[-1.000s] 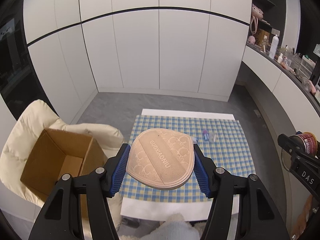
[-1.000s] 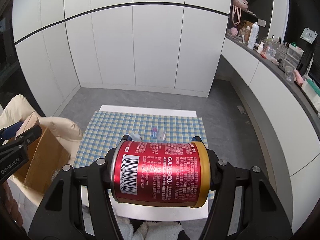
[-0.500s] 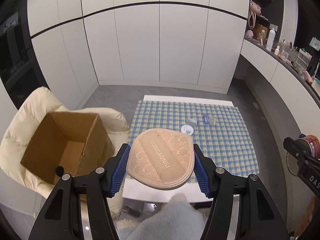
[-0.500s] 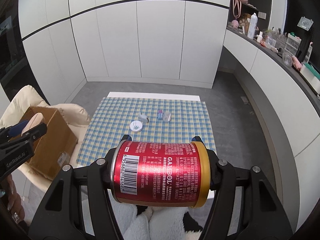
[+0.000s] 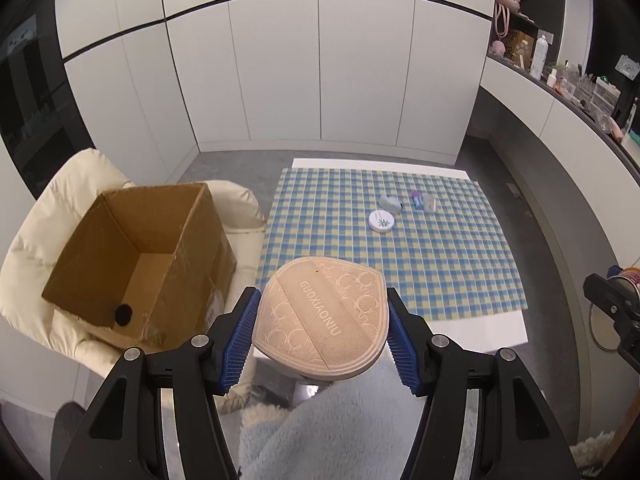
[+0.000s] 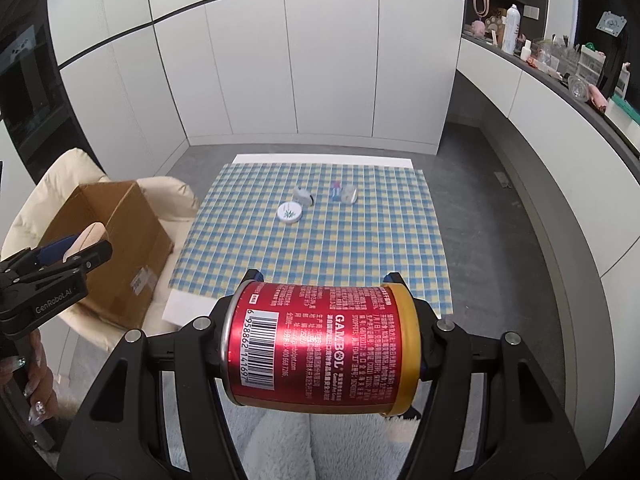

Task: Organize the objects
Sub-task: 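Move the left tool with the beige puff while the right tool brings the red can over the box, then open the left tool to drop the beige puff while the right tool releases the red can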

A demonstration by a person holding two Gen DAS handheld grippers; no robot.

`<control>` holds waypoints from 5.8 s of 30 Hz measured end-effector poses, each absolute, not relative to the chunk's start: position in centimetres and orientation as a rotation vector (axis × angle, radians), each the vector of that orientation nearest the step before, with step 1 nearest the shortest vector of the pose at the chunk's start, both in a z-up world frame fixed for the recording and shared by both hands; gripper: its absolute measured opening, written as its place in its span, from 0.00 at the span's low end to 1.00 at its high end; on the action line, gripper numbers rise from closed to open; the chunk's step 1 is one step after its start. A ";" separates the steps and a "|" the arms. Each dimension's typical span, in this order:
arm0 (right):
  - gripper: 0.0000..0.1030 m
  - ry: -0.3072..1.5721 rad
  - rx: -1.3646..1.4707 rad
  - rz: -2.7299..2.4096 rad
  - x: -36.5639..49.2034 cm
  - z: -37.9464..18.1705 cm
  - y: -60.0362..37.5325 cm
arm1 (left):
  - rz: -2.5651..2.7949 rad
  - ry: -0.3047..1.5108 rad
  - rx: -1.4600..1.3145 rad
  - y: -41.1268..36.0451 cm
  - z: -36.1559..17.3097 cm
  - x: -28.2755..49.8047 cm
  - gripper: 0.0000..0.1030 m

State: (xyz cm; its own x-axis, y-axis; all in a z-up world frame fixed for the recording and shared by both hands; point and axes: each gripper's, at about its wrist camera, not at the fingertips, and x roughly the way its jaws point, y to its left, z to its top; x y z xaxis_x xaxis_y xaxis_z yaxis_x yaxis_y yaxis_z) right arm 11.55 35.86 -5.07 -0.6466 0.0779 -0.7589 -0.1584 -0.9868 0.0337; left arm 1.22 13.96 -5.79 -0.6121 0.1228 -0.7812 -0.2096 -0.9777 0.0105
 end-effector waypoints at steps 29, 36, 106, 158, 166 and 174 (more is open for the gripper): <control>0.63 0.116 -1.311 2.715 16.7 -6.4 33.9 | 2.679 0.146 -1.264 11.5 -5.7 4.7 0.60; 0.63 0.077 -1.339 2.761 15.4 -6.6 31.9 | 2.724 0.097 -1.293 8.7 -5.9 4.5 0.60; 0.63 -0.582 -1.671 3.259 6.6 -10.3 0.8 | 3.102 -0.335 -1.547 -14.3 -9.0 5.3 0.60; 0.63 -0.527 -1.838 3.111 -16.2 -20.5 -10.7 | 3.036 -0.486 -1.696 -22.4 -18.1 -14.7 0.64; 0.91 -0.544 -1.686 3.143 -16.5 -19.3 -10.0 | 3.105 -0.419 -1.709 -22.7 -16.8 -14.3 0.90; 0.92 -0.490 -1.646 3.161 -16.2 -18.4 -9.5 | 3.110 -0.442 -1.696 -22.6 -16.3 -13.8 0.90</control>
